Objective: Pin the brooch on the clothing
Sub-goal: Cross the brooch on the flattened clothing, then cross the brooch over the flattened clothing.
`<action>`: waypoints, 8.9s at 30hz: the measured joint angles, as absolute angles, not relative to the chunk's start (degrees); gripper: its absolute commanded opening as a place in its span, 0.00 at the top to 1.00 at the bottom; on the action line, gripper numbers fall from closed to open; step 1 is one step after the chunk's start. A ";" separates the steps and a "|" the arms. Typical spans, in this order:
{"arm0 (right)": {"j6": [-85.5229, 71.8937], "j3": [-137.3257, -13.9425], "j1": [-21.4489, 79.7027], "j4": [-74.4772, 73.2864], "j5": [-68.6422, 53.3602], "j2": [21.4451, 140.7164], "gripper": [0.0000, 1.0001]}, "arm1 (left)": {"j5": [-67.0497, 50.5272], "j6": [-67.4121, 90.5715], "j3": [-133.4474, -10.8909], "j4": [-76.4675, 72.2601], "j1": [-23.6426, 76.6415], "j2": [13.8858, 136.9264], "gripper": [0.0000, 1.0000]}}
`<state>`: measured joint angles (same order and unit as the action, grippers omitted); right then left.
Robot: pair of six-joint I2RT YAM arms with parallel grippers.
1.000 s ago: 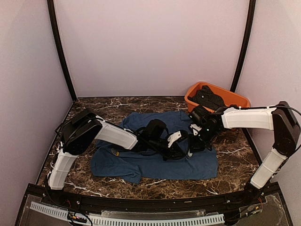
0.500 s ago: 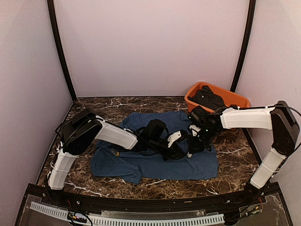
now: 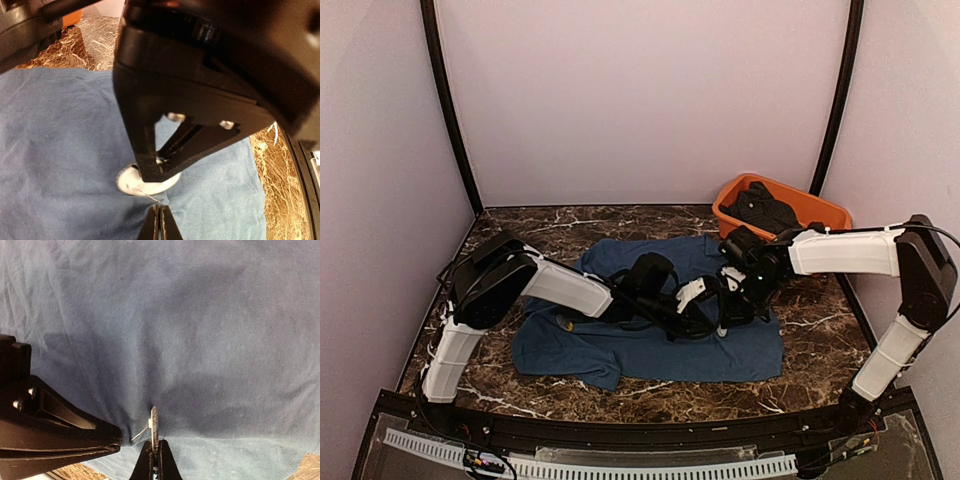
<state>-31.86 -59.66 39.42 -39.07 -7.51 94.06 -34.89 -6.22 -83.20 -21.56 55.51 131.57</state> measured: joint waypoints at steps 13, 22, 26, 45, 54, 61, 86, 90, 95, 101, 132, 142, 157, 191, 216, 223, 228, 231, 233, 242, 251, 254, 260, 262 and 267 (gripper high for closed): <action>-28.95 -58.59 40.25 -38.96 -9.08 91.77 1.00 | -35.09 -6.26 -83.20 -22.50 55.53 131.57 0.99; -27.07 -58.00 40.51 -38.33 -10.66 89.30 1.00 | -35.07 -6.20 -83.20 -22.06 55.68 131.57 0.99; -26.52 -57.58 40.51 -38.02 -10.90 89.30 1.00 | -35.00 -6.20 -83.20 -21.80 55.79 131.57 0.99; -26.39 -56.80 40.93 -38.50 -8.62 91.81 1.00 | -33.61 -6.17 -82.74 -22.20 55.90 131.57 0.99; -25.85 -56.80 40.95 -39.05 -8.29 91.85 1.00 | -33.52 -6.17 -82.63 -22.33 55.90 131.57 0.99; -24.88 -56.77 41.41 -38.81 -9.23 91.83 1.00 | -33.61 -6.15 -82.52 -22.35 56.07 131.57 0.99; -23.83 -55.99 43.59 -39.11 -9.21 90.94 1.00 | -32.58 -7.27 -81.14 -22.83 56.86 131.55 0.99; -23.62 -55.99 43.88 -38.89 -9.08 91.42 1.00 | -32.21 -7.25 -80.34 -23.70 56.88 131.55 0.99; -23.33 -55.99 44.16 -38.72 -8.78 92.25 1.00 | -31.81 -7.07 -79.35 -24.67 56.90 131.55 0.99; -23.16 -56.10 44.31 -38.59 -8.69 92.58 1.00 | -31.48 -6.61 -78.15 -26.55 56.90 131.33 0.99; -24.71 -53.98 41.60 -35.53 -14.06 91.85 1.00 | -31.46 -5.02 -75.18 -32.12 56.73 130.28 0.99; -24.75 -53.95 41.56 -35.53 -14.15 92.05 1.00 | -31.11 -4.91 -74.43 -32.64 56.71 129.93 0.99; -24.64 -53.95 40.91 -35.35 -16.08 92.40 1.00 | -30.63 -4.69 -72.62 -34.24 56.62 128.40 0.99; -24.60 -47.70 34.76 -36.25 -28.29 87.74 1.00 | -23.62 -3.90 -69.12 -38.65 55.02 121.62 0.54; -25.71 -47.90 34.48 -36.07 -37.69 86.04 1.00 | -34.89 -13.19 -70.59 -24.91 56.14 119.66 0.15; -25.85 -49.01 34.48 -36.67 -37.56 86.04 1.00 | -36.77 -15.29 -74.06 -19.31 56.29 119.68 0.14; -25.93 -49.52 34.48 -37.36 -37.45 86.04 1.00 | -37.87 -16.23 -75.96 -15.75 56.55 119.74 0.14; -26.02 -49.87 34.48 -37.41 -37.47 86.02 1.00 | -38.57 -16.53 -76.07 -14.13 56.73 119.83 0.14; -26.04 -49.95 34.48 -37.45 -37.47 86.00 1.00 | -38.85 -16.69 -76.16 -12.80 56.82 120.05 0.15; -26.04 -50.24 34.48 -37.78 -37.43 85.60 1.00 | -38.28 -17.23 -78.48 -8.86 57.21 121.34 0.32; -26.09 -50.24 34.48 -37.80 -37.41 85.45 1.00 | -38.13 -16.97 -79.77 -7.79 57.34 123.20 0.53; -26.09 -50.24 34.48 -37.82 -37.41 84.90 1.00 | -38.17 -16.95 -79.77 -7.31 57.47 123.46 0.62; -26.06 -50.24 34.48 -37.85 -37.41 84.55 1.00 | -38.04 -16.78 -79.79 -7.09 57.54 123.70 0.83; -26.04 -50.24 34.48 -37.85 -37.41 84.55 1.00 | -38.02 -16.73 -79.79 -7.16 57.54 123.70 0.93; -26.02 -50.24 34.50 -37.82 -37.43 84.55 1.00 | -38.06 -15.86 -79.79 -7.68 57.56 123.76 0.99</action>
<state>-26.02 -50.24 34.50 -37.82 -37.43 84.55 -38.06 -15.86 -79.79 -7.68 57.56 123.76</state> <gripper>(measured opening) 0.009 0.021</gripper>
